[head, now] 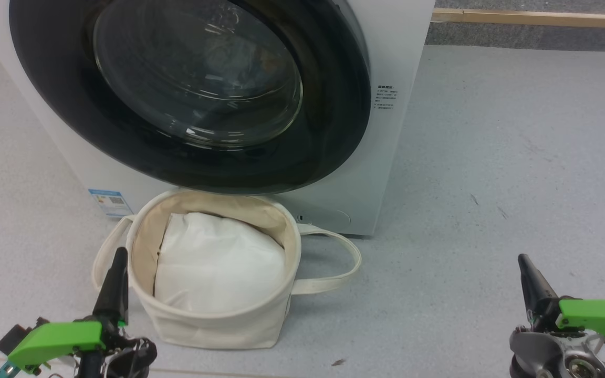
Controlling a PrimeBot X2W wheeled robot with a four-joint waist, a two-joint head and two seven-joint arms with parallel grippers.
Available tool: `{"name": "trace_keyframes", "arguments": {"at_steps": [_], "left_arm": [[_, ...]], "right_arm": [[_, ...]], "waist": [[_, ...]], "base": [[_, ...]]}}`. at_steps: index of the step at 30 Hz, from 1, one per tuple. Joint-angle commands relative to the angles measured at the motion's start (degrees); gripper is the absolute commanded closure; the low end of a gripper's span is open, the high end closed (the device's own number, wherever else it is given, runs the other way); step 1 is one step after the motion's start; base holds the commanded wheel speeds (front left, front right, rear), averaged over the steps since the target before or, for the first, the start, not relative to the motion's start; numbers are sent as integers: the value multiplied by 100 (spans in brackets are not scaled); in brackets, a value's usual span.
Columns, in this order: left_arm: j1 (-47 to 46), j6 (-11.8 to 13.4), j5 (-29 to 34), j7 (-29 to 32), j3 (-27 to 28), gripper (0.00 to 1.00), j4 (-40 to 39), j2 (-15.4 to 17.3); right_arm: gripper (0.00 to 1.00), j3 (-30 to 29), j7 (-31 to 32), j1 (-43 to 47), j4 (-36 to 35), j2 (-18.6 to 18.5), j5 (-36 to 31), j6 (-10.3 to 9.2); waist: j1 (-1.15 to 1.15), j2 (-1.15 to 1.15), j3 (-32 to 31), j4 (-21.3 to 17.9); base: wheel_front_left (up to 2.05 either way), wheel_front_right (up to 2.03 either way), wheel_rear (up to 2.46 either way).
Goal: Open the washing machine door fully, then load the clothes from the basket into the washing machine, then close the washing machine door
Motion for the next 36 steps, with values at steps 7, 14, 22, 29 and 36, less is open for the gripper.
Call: {"name": "trace_keyframes", "arguments": {"at_steps": [7, 14, 22, 29, 36], "left_arm": [[-65, 3, -6, 43, 212, 100, -208, 47], [-65, 3, -6, 43, 212, 100, -209, 47], [-65, 3, -6, 43, 211, 100, -210, 47], [-64, 4, -6, 43, 211, 100, -211, 47], [-64, 4, -6, 42, 211, 100, -212, 47]], "right_arm": [[100, 210, -108, -231, -229, -167, 128, 0], [100, 286, -168, -230, -247, -224, 196, 0], [100, 391, -251, -229, -273, -302, 289, 0], [100, 486, -327, -229, -298, -374, 373, 0], [100, 582, -404, -229, -326, -447, 458, 0]], "waist": [[0, -1, 1, 0], [0, -1, 1, 0], [0, -1, 2, 1], [0, -1, 2, 1], [0, -1, 3, 1]], "base": [[0, 0, 0], [0, 0, 0], [0, 0, 0], [0, 0, 0], [0, 0, 0]]}}
